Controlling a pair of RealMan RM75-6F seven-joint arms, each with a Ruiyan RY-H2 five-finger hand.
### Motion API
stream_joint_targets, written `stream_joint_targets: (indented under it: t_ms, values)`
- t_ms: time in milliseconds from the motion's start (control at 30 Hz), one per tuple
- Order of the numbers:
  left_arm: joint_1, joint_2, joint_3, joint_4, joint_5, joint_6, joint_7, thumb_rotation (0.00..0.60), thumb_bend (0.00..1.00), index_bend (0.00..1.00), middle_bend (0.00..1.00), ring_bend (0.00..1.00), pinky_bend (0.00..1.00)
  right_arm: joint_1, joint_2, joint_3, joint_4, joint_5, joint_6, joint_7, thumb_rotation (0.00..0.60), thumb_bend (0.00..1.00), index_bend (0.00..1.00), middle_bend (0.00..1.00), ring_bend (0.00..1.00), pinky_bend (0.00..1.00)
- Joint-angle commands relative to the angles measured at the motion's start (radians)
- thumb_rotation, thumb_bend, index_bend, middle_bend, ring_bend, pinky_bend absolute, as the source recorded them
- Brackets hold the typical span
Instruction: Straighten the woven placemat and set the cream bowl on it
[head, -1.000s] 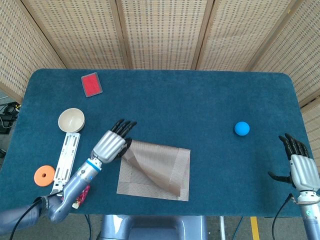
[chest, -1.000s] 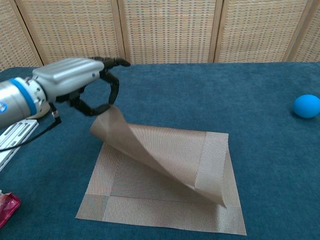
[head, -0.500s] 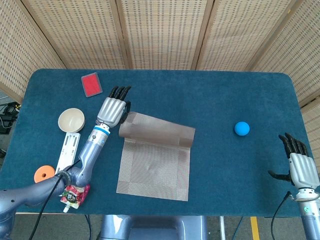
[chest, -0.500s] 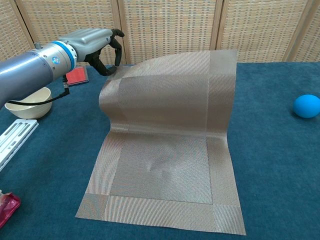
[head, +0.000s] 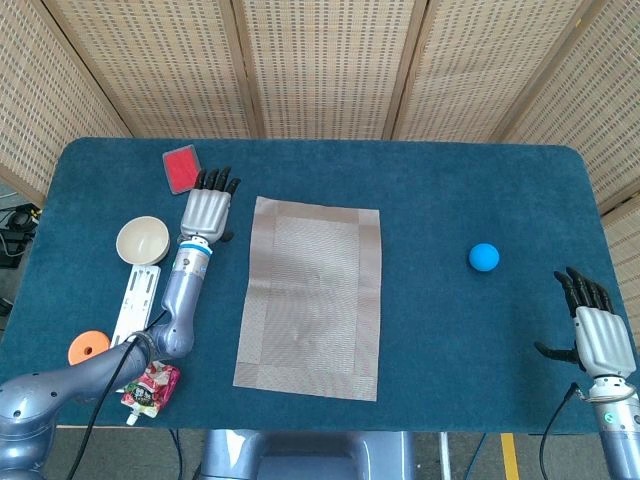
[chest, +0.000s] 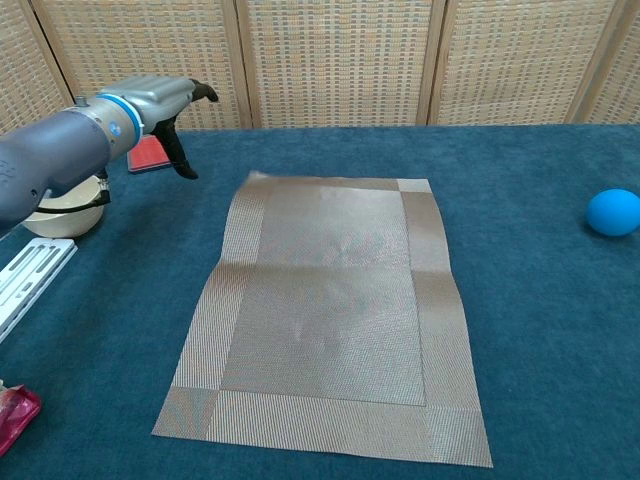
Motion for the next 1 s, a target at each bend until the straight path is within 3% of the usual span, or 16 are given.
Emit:
stream_joint_targets:
  t_ms: [33,200,367,633,767,1000]
  values:
    - [0.034,0.034,0.015,-0.047,0.025,0.014,-0.067,0.6,0.07,0.05,0.0,0.0,0.0,0.0,0.0,-0.001,-0.001,0.001,-0.001,-0.001,0.6,0.11,0.06,0.0,0.0,0.0]
    - [0.133,0.113,0.07,-0.187,0.145,0.104,-0.211,0.6,0.08,0.13,0.0,0.0,0.0,-0.001,0.001,-0.002,-0.006,-0.004,0.001,-0.002,0.6,0.11,0.06,0.0,0.0,0.0]
    - [0.296,0.247,0.173,-0.387,0.299,0.301,-0.305,0.6,0.08,0.14,0.0,0.0,0.0,0.0,-0.004,-0.009,-0.009,-0.013,-0.002,-0.011,0.6,0.1,0.06,0.0,0.0,0.0]
    - [0.528,0.495,0.326,-0.706,0.379,0.48,-0.354,0.6,0.08,0.03,0.0,0.0,0.0,0.002,-0.011,-0.019,-0.012,-0.032,0.0,-0.022,0.6,0.1,0.06,0.0,0.0,0.0]
    - [0.602,0.571,0.379,-0.776,0.432,0.543,-0.385,0.6,0.07,0.01,0.0,0.0,0.0,0.0,-0.013,-0.026,-0.02,-0.045,0.006,-0.032,0.6,0.09,0.06,0.0,0.0,0.0]
    - [0.706,0.64,0.467,-0.781,0.524,0.634,-0.411,0.6,0.06,0.0,0.0,0.0,0.0,-0.002,-0.023,-0.047,-0.032,-0.084,0.013,-0.054,0.6,0.07,0.06,0.0,0.0,0.0]
